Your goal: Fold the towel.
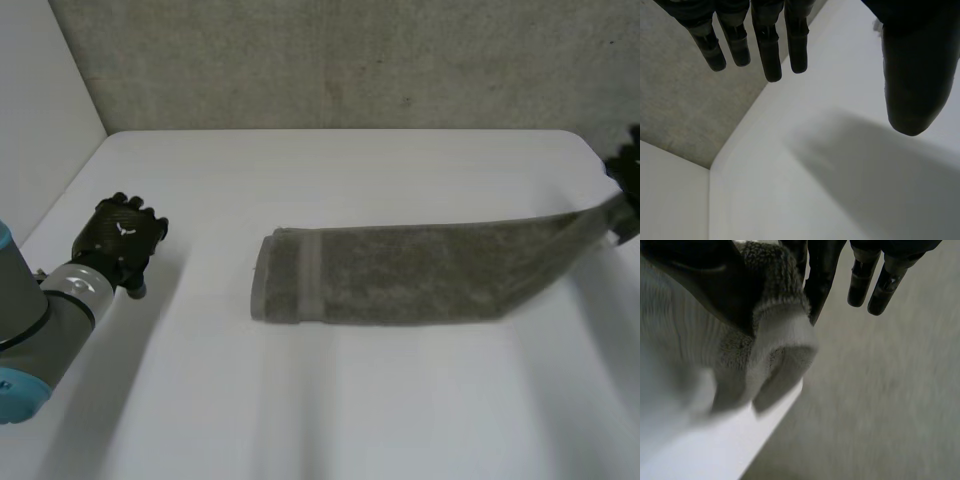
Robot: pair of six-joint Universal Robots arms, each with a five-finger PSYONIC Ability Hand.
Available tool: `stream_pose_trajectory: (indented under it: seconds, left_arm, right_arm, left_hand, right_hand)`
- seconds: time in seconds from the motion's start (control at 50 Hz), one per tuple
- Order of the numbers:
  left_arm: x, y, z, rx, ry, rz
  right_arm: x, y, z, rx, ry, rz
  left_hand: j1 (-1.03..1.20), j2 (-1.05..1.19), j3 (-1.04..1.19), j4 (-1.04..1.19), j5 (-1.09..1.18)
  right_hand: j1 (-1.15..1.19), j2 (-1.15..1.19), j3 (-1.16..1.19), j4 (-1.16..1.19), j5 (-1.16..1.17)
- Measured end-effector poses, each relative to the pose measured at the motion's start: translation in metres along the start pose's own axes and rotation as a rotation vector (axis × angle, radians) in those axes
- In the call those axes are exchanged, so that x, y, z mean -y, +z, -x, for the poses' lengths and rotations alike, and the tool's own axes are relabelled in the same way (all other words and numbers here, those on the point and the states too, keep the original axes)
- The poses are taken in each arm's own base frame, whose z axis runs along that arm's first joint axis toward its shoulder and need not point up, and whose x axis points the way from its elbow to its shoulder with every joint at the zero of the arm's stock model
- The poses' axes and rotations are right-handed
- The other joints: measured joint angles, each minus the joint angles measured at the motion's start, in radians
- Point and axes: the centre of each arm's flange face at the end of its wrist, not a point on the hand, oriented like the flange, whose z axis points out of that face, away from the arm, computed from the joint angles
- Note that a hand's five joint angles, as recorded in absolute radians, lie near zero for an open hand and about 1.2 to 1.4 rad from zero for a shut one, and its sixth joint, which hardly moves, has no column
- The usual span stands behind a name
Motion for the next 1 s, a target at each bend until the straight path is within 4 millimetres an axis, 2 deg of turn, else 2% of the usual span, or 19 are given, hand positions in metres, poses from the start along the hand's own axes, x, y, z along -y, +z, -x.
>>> stream_pose_trajectory:
  seconds: [0.02,0.06,0.1,0.14,0.16,0.22,0.28,0.32,0.4,0.44,0.52,0.58,0.7,0.74,0.78,0.86,0.92,1.0]
  left_arm:
    - [0.001,0.000,0.001,0.002,0.000,-0.003]
    - [0.005,-0.001,0.002,0.008,0.003,-0.017]
    - [0.009,-0.002,0.002,0.010,0.004,-0.029]
    - [0.016,-0.003,0.002,0.011,0.004,-0.052]
    - [0.017,-0.003,0.001,0.011,0.003,-0.059]
    - [0.028,-0.003,0.000,0.014,-0.012,-0.098]
    - [0.038,-0.003,0.001,0.019,-0.043,-0.135]
    - [0.045,-0.003,0.002,0.023,-0.080,-0.163]
    - [0.053,-0.004,0.004,0.028,-0.140,-0.197]
    - [0.057,-0.004,0.006,0.030,-0.178,-0.213]
    - [0.061,-0.005,0.006,0.028,-0.213,-0.227]
    - [0.063,-0.006,0.004,0.020,-0.224,-0.233]
    - [0.066,-0.007,-0.001,0.006,-0.222,-0.239]
    - [0.068,-0.007,-0.003,-0.002,-0.221,-0.246]
    - [0.070,-0.007,-0.006,-0.009,-0.219,-0.252]
    - [0.079,-0.008,-0.015,-0.033,-0.215,-0.274]
    - [0.085,-0.010,-0.024,-0.053,-0.218,-0.290]
    - [0.095,-0.013,-0.039,-0.088,-0.245,-0.309]
  right_arm:
    - [0.009,0.000,0.002,0.005,0.003,-0.023]
    - [0.045,-0.004,0.013,0.031,0.026,-0.114]
    - [0.067,-0.007,0.021,0.051,0.044,-0.168]
    - [0.105,-0.015,0.039,0.095,0.079,-0.265]
    - [0.113,-0.017,0.044,0.107,0.088,-0.288]
    - [0.159,-0.032,0.078,0.189,0.132,-0.410]
    - [0.189,-0.043,0.112,0.258,0.151,-0.493]
    - [0.210,-0.052,0.141,0.313,0.158,-0.551]
    - [0.229,-0.064,0.180,0.387,0.158,-0.609]
    - [0.237,-0.072,0.207,0.438,0.157,-0.632]
    - [0.243,-0.080,0.237,0.491,0.154,-0.653]
    - [0.246,-0.086,0.257,0.518,0.151,-0.667]
    - [0.246,-0.087,0.266,0.497,0.153,-0.642]
    - [0.245,-0.084,0.259,0.464,0.165,-0.609]
    - [0.245,-0.083,0.253,0.443,0.182,-0.585]
    - [0.245,-0.085,0.230,0.403,0.258,-0.533]
    - [0.239,-0.083,0.208,0.379,0.330,-0.490]
    - [0.218,-0.077,0.175,0.351,0.438,-0.399]
  left_hand:
    - [0.000,0.000,0.000,0.000,0.000]
    - [0.000,0.000,0.000,0.000,-0.005]
    - [0.000,-0.001,0.000,0.000,-0.007]
    - [0.000,-0.012,0.000,0.000,-0.021]
    - [-0.003,-0.017,0.000,0.000,-0.028]
    - [-0.008,-0.029,0.000,0.000,-0.048]
    - [-0.015,-0.037,0.000,0.000,-0.061]
    - [-0.032,-0.057,0.000,0.000,-0.083]
    - [-0.042,-0.067,0.000,0.000,-0.095]
    - [-0.042,-0.068,0.000,0.000,-0.096]
    - [-0.042,-0.068,0.000,0.000,-0.098]
    - [-0.042,-0.069,0.000,0.000,-0.101]
    - [-0.042,-0.071,0.000,0.000,-0.104]
    - [-0.042,-0.071,0.000,0.000,-0.104]
    - [-0.042,-0.071,0.000,0.000,-0.104]
    - [-0.042,-0.071,0.000,0.000,-0.105]
    - [-0.042,-0.071,0.000,0.000,-0.105]
    - [-0.042,-0.071,0.000,0.000,-0.105]
  right_hand:
    - [0.000,0.000,0.000,0.000,0.000]
    - [0.000,0.012,0.000,0.000,0.000]
    - [0.000,0.014,0.000,0.000,0.000]
    - [0.000,0.014,0.000,0.000,0.000]
    - [0.001,0.014,0.000,0.000,0.000]
    - [0.001,0.014,0.000,0.000,0.000]
    - [0.001,0.014,0.000,0.000,0.000]
    - [0.001,0.014,0.000,0.000,0.000]
    - [0.001,0.014,0.000,0.000,0.000]
    - [0.001,0.014,0.000,0.000,0.000]
    - [0.001,0.005,0.000,0.000,-0.003]
    - [-0.180,-0.234,0.000,0.000,-0.221]
    - [-0.647,-0.688,0.000,0.000,-0.740]
    - [-0.828,-0.882,0.000,0.000,-0.964]
    - [-0.952,-1.010,0.000,0.000,-1.075]
    - [-1.151,-1.241,0.000,0.000,-1.087]
    - [-1.155,-1.247,0.000,0.000,-1.087]
    - [-1.155,-1.247,0.000,0.000,-1.087]
